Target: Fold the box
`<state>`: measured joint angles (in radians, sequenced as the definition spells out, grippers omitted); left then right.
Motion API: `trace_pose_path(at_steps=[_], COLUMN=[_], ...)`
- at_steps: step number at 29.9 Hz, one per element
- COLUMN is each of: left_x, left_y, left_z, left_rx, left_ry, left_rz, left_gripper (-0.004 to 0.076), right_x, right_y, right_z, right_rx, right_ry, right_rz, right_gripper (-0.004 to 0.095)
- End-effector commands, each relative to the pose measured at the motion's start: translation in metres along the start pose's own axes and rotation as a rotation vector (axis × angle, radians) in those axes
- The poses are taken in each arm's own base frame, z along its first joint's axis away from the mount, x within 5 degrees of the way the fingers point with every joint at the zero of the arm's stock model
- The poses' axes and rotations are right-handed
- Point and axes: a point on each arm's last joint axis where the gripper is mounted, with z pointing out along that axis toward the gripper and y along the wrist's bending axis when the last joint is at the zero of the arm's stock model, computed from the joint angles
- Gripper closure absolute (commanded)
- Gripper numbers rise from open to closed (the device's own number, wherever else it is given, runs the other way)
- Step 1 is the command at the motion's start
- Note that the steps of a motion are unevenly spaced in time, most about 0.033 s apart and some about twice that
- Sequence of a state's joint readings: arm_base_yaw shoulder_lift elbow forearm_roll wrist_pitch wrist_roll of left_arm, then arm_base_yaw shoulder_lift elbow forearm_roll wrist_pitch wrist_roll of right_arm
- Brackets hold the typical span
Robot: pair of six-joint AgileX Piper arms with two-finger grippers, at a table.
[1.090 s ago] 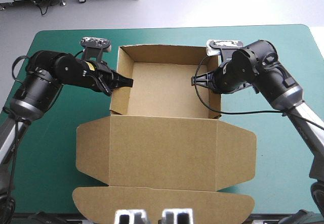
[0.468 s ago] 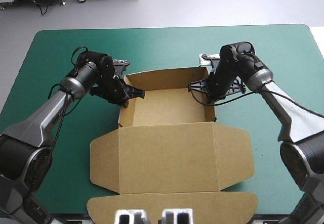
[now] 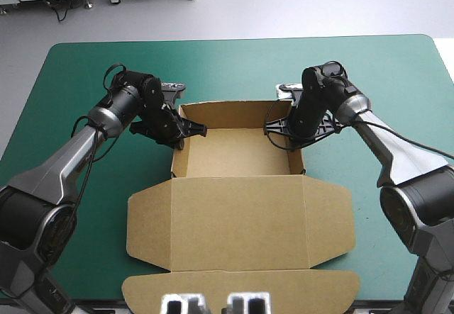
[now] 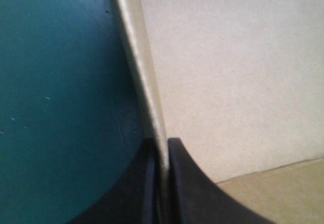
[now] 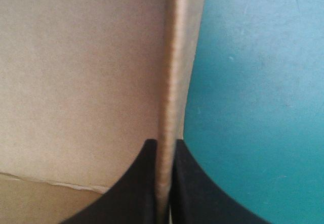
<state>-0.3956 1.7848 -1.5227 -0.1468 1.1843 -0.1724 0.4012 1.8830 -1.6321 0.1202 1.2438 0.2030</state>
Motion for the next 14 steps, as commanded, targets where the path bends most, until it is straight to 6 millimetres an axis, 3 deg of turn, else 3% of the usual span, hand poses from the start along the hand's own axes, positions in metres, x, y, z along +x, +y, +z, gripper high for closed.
trace_pose_path(at_steps=[1,8,14], left_x=[-0.01,-0.009,-0.004], left_y=[-0.009,-0.005,0.002], left_z=[0.007,0.011,0.011], left_rx=[0.062,0.021,-0.041], left_ry=[-0.075,-0.046,0.01], left_rz=[-0.018,-0.003,0.016], left_gripper=[0.0734,0.0729,0.0602], right_x=[-0.009,-0.01,-0.008], right_y=[0.017,0.016,0.013], right_z=[-0.015,-0.015,-0.015], right_rx=[-0.129,-0.113,-0.087], right_ry=[-0.138,-0.143,-0.125], right_rz=[-0.03,-0.07,-0.071], right_gripper=[0.0909,0.0868,0.0601])
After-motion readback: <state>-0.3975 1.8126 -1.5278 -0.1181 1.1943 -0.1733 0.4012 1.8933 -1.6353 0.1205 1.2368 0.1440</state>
